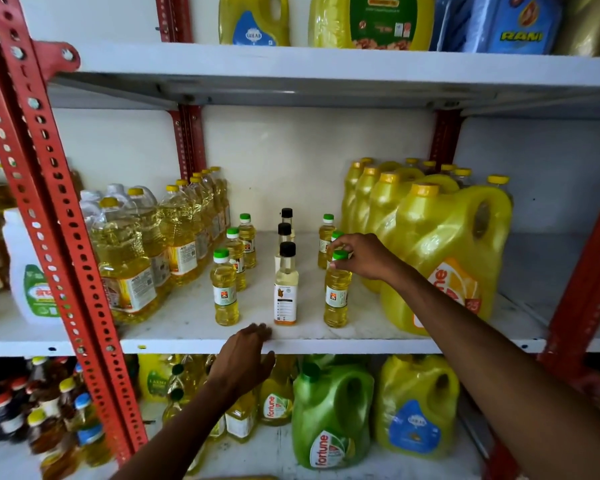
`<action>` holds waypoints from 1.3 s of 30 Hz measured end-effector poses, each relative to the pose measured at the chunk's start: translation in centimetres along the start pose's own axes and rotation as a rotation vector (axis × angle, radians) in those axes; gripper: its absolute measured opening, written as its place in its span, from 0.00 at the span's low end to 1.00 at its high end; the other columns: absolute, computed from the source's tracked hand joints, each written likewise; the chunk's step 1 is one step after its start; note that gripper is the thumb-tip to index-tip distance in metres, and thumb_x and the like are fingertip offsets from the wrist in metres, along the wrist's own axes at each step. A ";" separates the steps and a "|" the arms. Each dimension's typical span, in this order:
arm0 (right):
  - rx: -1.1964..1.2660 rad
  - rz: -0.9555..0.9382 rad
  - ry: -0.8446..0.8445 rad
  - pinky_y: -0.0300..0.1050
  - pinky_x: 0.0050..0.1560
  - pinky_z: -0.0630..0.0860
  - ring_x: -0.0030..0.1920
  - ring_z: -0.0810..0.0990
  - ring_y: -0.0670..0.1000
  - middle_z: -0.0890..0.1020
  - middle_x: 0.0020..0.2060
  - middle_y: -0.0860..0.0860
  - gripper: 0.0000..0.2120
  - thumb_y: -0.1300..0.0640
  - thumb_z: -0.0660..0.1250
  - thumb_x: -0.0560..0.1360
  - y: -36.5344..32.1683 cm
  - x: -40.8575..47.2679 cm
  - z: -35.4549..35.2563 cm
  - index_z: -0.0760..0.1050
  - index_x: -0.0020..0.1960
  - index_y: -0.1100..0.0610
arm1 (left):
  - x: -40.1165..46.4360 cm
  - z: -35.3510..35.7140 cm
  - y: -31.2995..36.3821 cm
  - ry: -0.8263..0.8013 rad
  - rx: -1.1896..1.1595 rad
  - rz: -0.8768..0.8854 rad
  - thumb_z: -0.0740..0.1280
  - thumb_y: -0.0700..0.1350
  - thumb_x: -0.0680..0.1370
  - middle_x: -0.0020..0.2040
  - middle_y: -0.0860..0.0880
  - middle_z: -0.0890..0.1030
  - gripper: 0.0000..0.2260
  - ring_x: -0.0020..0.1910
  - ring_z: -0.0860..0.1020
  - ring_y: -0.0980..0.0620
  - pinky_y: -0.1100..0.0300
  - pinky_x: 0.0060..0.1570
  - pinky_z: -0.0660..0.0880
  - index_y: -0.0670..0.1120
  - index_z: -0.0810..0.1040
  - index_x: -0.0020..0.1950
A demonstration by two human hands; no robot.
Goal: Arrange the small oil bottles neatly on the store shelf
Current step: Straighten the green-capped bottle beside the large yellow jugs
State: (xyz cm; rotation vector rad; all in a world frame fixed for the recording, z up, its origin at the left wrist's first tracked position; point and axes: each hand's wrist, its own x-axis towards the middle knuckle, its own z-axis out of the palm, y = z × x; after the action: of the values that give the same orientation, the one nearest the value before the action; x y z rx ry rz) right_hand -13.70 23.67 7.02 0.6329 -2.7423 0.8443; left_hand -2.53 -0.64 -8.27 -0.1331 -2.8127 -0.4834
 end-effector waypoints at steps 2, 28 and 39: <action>0.004 0.005 0.006 0.37 0.53 0.73 0.59 0.81 0.54 0.83 0.59 0.57 0.22 0.55 0.77 0.67 0.0 -0.1 0.0 0.81 0.60 0.55 | 0.0 0.1 0.0 0.000 -0.024 -0.003 0.70 0.50 0.75 0.70 0.47 0.77 0.25 0.66 0.77 0.48 0.54 0.66 0.74 0.48 0.72 0.71; -0.037 0.061 0.170 0.49 0.56 0.78 0.57 0.80 0.57 0.85 0.54 0.58 0.23 0.50 0.79 0.64 -1.4 -2.6 0.1 0.83 0.55 0.60 | -0.4 0.4 -0.2 0.005 -0.057 -0.016 0.72 0.48 0.73 0.74 0.45 0.73 0.29 0.73 0.71 0.47 0.52 0.72 0.68 0.46 0.70 0.73; -0.151 0.093 0.091 0.51 0.59 0.78 0.62 0.77 0.58 0.82 0.57 0.59 0.27 0.43 0.77 0.65 -2.5 -2.8 -0.2 0.80 0.60 0.56 | -0.8 0.0 -1.3 0.017 -0.012 -0.018 0.68 0.51 0.77 0.77 0.47 0.68 0.30 0.77 0.65 0.49 0.52 0.74 0.65 0.46 0.64 0.76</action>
State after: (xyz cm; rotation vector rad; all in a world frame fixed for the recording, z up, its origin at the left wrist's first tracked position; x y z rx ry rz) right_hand -10.05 22.90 7.56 0.4307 -2.7373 0.6588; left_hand -1.95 -1.92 -8.91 -0.1058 -2.7966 -0.5035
